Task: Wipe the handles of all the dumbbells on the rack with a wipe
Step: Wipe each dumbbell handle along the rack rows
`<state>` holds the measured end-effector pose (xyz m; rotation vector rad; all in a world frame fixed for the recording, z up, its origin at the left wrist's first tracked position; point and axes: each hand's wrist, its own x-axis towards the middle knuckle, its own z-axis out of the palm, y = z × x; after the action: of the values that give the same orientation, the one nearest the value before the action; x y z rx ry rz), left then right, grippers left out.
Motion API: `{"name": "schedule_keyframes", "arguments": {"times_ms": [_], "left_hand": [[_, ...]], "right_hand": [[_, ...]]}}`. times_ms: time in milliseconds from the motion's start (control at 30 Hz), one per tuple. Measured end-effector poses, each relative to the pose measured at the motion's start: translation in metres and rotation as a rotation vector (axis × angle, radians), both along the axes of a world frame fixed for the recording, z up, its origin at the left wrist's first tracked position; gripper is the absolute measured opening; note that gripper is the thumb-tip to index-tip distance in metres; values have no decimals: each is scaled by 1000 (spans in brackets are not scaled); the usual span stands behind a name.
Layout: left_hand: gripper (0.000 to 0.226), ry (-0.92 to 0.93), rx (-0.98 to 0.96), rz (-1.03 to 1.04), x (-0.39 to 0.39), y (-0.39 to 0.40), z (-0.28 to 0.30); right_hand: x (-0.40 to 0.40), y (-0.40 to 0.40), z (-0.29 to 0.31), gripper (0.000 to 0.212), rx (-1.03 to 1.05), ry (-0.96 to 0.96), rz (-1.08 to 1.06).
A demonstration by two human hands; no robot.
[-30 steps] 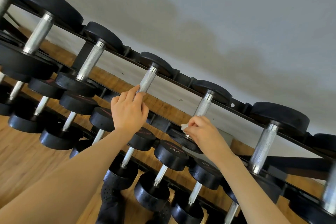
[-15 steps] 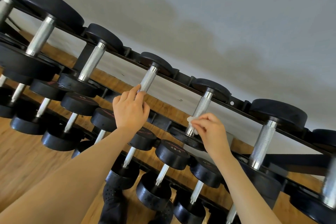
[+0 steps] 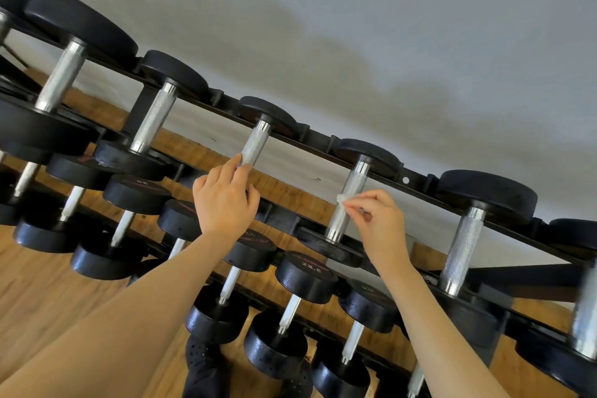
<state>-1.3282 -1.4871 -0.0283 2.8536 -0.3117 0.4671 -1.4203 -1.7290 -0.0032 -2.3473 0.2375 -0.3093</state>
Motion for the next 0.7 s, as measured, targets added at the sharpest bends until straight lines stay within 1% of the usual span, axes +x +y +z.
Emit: {"name": "schedule_keyframes", "arguments": {"times_ms": [167,267,367,467,533,600,700], "left_hand": [[37,-5,1,-24,0,0,1],[42,-18,-1,-40,0,-1,3],[40,-26,-7,-41,-1,-1,4],[39,-21,-10,-45,0,-1,4],[39,-25,-9,-46,-1,-1,5],[38,-29,-12,-47,-1,-2,5],[38,-2,-12,-45,-1,-1,5]], "right_hand": [[-14,8,-4,12,-33,81,118],[-12,6,-3,13,4,45,67],[-7,8,-5,15,7,-23,-19],[-15,12,-11,15,12,2,3],[-23,12,-12,13,70,42,52],[-24,9,-11,11,169,90,59],[-18,6,-9,13,242,101,-47]]}}
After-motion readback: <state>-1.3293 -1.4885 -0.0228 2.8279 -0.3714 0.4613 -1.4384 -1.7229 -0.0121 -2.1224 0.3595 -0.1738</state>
